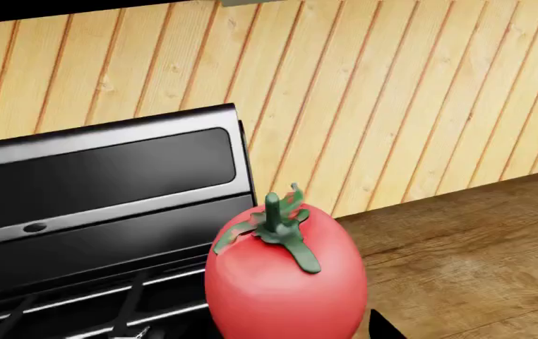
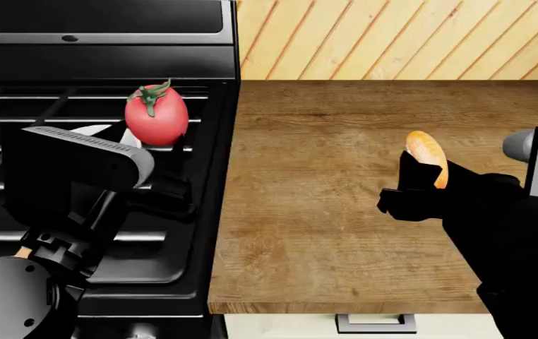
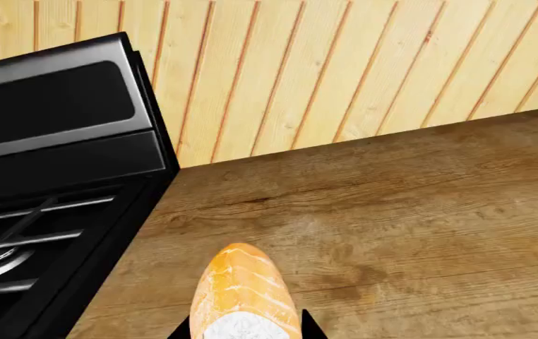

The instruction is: Place both pans onto different burners. Then place the tomato and the sushi on different pans.

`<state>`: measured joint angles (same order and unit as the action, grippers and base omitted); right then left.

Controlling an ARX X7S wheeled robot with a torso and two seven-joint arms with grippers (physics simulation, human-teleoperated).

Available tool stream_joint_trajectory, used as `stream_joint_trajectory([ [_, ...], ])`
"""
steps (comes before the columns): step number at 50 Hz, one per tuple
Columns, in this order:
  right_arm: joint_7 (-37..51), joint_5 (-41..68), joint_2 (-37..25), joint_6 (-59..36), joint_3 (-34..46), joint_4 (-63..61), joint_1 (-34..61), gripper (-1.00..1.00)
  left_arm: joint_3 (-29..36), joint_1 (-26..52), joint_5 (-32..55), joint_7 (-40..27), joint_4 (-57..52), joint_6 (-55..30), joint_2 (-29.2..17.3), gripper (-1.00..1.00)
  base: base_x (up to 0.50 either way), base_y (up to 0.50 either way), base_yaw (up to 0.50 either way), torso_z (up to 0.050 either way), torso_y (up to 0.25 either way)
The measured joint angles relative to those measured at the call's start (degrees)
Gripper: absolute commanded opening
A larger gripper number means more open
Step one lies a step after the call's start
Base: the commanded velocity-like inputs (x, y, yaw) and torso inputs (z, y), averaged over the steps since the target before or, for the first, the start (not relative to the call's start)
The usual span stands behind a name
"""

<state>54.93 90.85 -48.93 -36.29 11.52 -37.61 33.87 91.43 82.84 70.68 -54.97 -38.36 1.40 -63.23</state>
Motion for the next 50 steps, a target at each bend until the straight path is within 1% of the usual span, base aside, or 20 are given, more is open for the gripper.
stream_joint_trajectory([
  [50,1.1,0.8,-0.2,-0.3,0.3,-1.0,2.1,-1.0,-1.3,1.0,1.1,-0.5,-1.6,-1.8,-2.1,-1.0,0.0,0.5,0.0,0.0,0.0],
])
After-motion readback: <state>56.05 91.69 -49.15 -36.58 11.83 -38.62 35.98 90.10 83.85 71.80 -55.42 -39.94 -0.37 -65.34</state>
